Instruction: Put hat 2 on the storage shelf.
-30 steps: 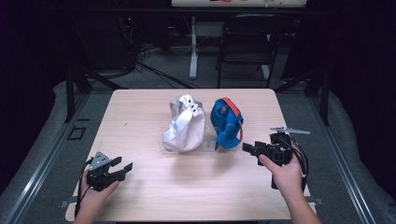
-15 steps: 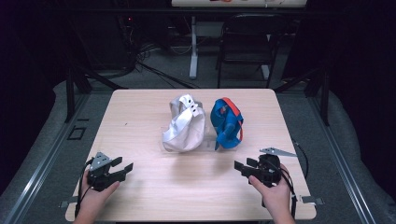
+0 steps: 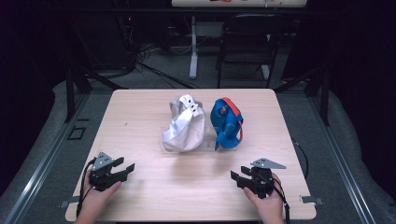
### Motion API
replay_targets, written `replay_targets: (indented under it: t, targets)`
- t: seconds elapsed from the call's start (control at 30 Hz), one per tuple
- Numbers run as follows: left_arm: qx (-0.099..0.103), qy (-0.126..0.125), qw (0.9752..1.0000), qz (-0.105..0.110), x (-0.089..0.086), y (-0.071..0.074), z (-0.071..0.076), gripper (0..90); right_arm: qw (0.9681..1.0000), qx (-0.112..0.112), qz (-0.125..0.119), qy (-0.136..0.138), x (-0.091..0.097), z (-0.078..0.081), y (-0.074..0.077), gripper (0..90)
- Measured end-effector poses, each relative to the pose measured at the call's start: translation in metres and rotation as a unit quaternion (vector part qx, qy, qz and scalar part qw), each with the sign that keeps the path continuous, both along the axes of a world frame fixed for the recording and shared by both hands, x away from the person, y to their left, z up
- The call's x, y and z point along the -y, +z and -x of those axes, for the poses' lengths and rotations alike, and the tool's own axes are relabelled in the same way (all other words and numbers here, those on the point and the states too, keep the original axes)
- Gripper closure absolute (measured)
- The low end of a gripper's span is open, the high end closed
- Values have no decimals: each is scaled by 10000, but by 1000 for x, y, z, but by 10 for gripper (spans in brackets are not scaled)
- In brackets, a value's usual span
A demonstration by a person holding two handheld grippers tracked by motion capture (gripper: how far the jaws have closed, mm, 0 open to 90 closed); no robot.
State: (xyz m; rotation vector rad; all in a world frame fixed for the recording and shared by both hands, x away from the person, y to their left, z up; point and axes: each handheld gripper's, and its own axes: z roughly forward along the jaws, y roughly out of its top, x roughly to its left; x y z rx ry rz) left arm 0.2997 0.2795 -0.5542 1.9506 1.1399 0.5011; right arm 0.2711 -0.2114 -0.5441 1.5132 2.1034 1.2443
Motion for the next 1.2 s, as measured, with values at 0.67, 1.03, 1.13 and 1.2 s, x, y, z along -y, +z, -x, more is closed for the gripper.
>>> replay_targets:
  t: [0.67,1.03,1.13,1.2]
  targets:
    - [-37,-267,9996,-51,17,-6,-9,447,9996,-76,76,251,-6,1,-10,557]
    - [43,-608,9981,78,27,-2,-12,480,9993,143,-273,222,12,5,-10,564]
    - [199,-757,9969,127,32,0,-11,483,9972,223,-668,265,17,7,-7,546]
    - [306,-883,9956,95,37,2,-9,483,9959,355,-804,222,19,9,-5,519]
